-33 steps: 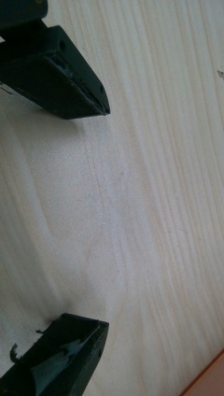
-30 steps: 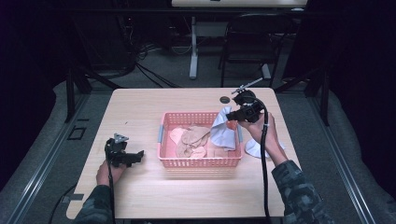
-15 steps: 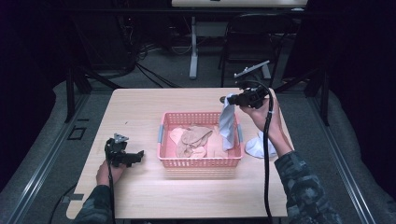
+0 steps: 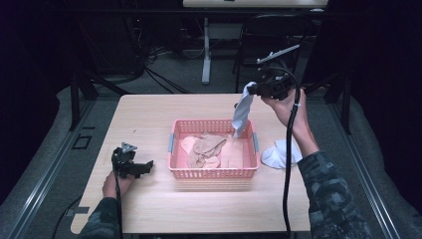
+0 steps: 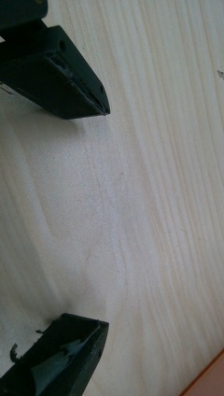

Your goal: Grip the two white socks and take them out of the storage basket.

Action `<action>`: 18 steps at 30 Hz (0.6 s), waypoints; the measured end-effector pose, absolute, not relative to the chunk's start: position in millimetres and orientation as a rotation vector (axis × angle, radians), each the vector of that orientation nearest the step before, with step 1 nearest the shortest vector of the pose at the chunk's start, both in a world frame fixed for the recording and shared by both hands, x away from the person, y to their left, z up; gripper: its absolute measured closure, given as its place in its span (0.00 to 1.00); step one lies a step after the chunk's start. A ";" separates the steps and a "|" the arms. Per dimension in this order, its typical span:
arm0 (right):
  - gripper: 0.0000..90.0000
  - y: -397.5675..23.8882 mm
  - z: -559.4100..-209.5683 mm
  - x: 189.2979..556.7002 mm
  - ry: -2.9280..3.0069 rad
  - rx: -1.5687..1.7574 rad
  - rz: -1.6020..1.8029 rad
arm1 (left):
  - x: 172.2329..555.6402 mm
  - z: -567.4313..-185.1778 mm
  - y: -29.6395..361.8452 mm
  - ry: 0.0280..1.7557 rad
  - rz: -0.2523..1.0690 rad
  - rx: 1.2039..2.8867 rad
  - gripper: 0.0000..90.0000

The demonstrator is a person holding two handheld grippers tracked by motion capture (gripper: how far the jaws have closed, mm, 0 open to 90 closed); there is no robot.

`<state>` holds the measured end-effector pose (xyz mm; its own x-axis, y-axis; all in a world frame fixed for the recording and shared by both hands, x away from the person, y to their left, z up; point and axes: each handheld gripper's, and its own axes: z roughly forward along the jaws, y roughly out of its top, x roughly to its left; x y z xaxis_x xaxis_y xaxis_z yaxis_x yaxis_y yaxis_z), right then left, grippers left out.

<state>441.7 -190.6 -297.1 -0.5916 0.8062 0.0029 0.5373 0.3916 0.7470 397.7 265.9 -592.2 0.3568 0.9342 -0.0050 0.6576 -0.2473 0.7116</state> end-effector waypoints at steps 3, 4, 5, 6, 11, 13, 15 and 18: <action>0.98 -196.4 -285.7 441.3 2.264 1.164 1.050 | 397.6 -592.2 265.8 1.379 0.569 1.997 0.00; 0.98 -197.9 -282.2 440.8 2.260 1.168 1.052 | 397.6 -592.2 265.8 1.379 0.569 1.997 0.00; 0.98 -199.5 -278.9 440.2 2.251 1.166 1.056 | 397.7 -592.2 265.9 1.378 0.570 1.997 0.00; 0.98 -200.6 -276.7 439.7 2.244 1.163 1.064 | 397.6 -592.1 265.8 1.379 0.569 1.997 0.00; 0.97 -208.1 -263.6 434.4 2.213 1.161 1.073 | 397.7 -592.2 265.9 1.378 0.570 1.997 0.00; 0.97 -212.1 -258.6 431.8 2.199 1.160 1.074 | 397.6 -592.2 265.8 1.379 0.569 1.997 0.00; 0.98 -217.0 -253.6 428.9 2.183 1.156 1.080 | 397.6 -592.2 265.8 1.379 0.569 1.997 0.00; 0.97 -224.9 -247.6 424.2 2.162 1.159 1.092 | 397.6 -592.2 265.9 1.378 0.570 1.997 0.00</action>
<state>424.2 -224.9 -247.6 -0.5441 0.8387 -0.0220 0.4802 0.3329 0.8115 397.6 265.9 -592.2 0.3568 0.9342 -0.0050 0.6576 -0.2473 0.7116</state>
